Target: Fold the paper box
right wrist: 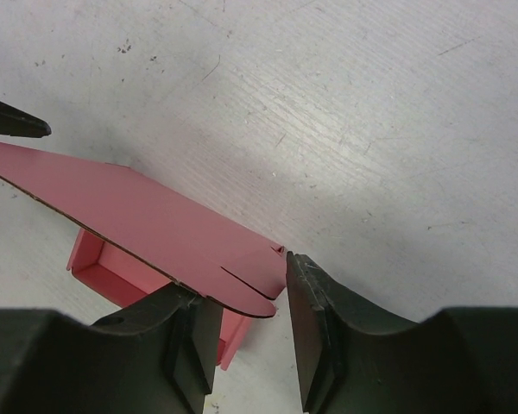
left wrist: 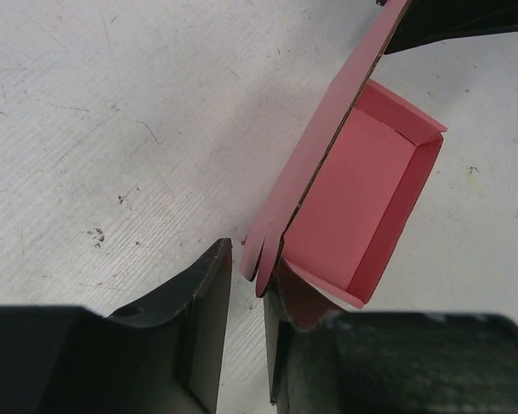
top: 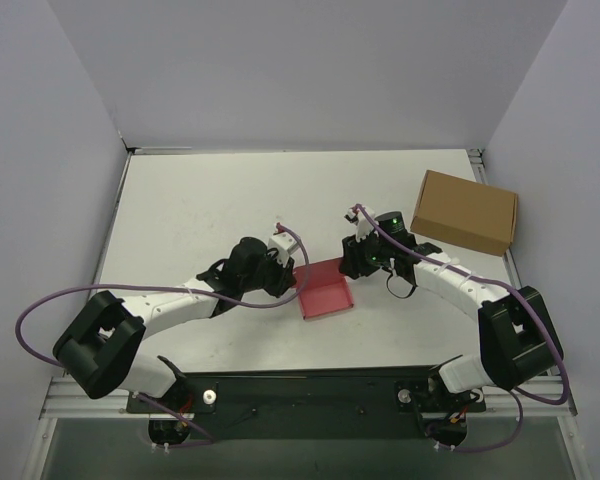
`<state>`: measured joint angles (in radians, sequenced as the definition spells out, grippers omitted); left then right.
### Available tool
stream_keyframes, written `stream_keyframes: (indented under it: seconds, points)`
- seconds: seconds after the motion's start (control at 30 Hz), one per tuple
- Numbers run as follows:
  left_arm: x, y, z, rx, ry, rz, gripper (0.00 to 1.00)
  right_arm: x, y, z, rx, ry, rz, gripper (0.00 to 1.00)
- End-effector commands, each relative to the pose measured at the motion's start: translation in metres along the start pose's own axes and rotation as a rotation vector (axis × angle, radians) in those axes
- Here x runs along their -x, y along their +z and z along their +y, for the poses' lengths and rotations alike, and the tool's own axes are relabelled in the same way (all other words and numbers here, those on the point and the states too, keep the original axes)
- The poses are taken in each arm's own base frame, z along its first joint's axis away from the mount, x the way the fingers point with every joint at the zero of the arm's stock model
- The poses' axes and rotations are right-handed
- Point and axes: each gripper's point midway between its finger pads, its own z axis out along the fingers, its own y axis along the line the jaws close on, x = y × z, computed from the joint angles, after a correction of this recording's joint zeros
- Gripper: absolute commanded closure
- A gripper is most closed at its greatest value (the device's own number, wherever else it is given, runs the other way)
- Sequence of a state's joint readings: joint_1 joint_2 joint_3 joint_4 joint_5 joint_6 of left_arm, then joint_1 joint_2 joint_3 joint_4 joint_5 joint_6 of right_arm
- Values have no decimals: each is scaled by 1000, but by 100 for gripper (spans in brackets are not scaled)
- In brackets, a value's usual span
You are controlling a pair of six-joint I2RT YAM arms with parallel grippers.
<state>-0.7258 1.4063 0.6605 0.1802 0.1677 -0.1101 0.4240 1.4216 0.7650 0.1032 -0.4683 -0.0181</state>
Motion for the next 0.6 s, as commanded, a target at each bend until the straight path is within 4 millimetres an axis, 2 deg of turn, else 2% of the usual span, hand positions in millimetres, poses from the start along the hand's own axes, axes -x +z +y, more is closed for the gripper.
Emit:
stream_keyframes:
  seconds: [0.0,0.33,0.47,0.57]
  points:
    - [34,2,-5,-14,31,-90,70,12,-4,-5,-26,-3,-22,66]
    - [39,0,-5,-12,26,-107,71,10,-4,-4,-22,5,-15,72]
    - [39,1,-5,-12,26,-104,75,9,-3,-2,-10,7,-6,81]
    - [40,2,-6,-17,27,-108,78,8,-3,-1,-8,9,-3,84]
